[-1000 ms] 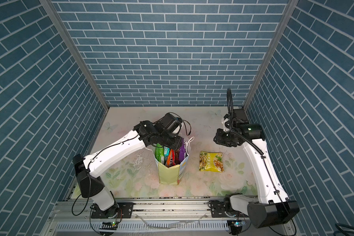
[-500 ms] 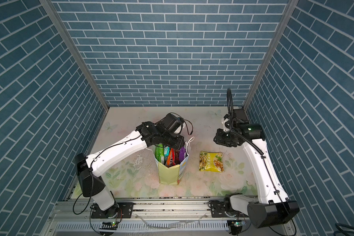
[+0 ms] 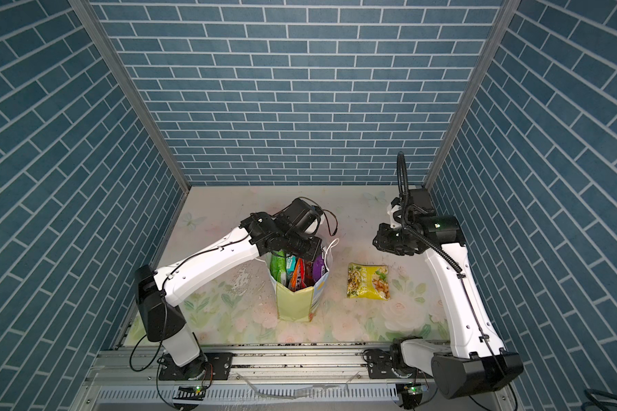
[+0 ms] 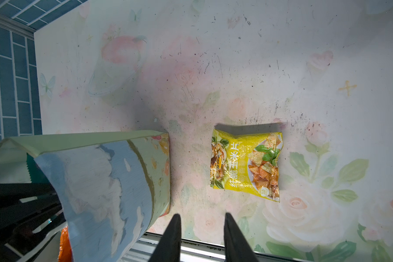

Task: Take the snacks out of the paper bag
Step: Pick up the snack from the paper bag.

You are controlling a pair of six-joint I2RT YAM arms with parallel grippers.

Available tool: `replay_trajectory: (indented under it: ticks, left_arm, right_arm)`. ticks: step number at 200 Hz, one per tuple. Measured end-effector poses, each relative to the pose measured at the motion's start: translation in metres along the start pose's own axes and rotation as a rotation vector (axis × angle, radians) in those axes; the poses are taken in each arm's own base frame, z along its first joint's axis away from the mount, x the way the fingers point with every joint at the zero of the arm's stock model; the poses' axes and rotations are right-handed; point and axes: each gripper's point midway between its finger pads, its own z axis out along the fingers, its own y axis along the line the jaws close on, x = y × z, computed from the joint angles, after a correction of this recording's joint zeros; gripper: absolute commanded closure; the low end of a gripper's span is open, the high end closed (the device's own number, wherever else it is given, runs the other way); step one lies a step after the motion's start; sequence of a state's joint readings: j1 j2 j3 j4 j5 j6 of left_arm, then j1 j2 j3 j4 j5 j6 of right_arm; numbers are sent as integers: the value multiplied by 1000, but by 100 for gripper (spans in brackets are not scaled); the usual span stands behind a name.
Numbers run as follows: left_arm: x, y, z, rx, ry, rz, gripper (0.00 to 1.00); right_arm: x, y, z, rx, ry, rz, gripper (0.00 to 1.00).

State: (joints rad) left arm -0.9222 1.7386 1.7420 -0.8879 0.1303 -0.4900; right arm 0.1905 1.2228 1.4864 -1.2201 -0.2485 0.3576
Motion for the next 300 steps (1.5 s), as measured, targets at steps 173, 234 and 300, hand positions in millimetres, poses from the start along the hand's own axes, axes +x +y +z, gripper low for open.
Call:
replay_trajectory:
  ticks: [173, 234, 300]
  left_arm:
    - [-17, -11, -25, 24, -36, 21, 100]
    - [-30, -16, -48, 20, -76, 41, 100]
    - [-32, -9, -63, -26, -86, 61, 100]
  right_arm:
    - [0, 1, 0, -3, 0, 0, 67]
    - [0, 0, 0, -3, 0, 0, 67]
    - [0, 0, 0, 1, -1, -1, 67]
